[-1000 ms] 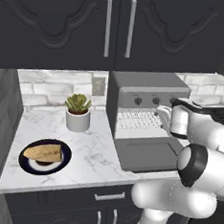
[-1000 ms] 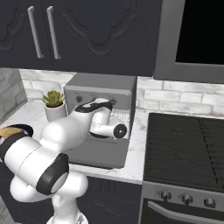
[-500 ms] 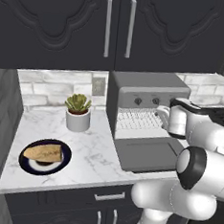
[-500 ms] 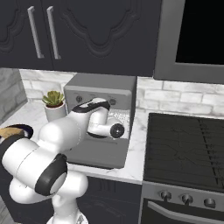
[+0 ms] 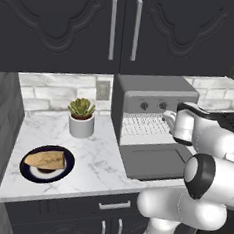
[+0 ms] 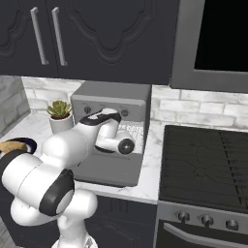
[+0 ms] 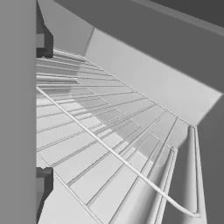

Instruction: Pull the toaster oven rack outwards. Pick up the baguette from the plate and place it on the toaster oven rack. Close the toaster oven door fully and set the temperature to the lowest setting.

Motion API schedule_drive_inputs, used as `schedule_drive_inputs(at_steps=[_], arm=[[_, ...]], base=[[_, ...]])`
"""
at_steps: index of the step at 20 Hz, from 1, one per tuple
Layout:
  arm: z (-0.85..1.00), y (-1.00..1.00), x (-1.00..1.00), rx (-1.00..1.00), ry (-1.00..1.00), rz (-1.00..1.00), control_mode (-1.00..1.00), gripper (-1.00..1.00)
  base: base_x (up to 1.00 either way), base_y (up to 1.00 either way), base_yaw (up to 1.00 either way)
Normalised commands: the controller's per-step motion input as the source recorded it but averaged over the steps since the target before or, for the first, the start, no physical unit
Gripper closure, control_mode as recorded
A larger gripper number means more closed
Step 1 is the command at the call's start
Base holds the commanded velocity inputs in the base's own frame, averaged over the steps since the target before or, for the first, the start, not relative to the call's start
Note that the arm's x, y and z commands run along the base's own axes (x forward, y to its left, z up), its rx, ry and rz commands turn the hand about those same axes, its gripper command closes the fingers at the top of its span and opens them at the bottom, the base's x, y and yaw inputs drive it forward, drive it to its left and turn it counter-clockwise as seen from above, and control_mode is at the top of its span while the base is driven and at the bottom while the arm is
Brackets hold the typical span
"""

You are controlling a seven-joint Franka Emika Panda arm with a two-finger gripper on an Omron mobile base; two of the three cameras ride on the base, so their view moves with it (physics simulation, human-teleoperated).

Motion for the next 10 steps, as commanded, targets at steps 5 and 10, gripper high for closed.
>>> schedule_drive_inputs(at_steps=[5,10], arm=[[-0.48,-0.02,-0.1,0.01,0.0,-0.1,-1.0,-1.0],[-0.5,-0.1,-0.31,0.01,0.0,-0.1,-1.0,-1.0]], base=[[0.0,0.0,0.0],[0.0,0.0,0.0]])
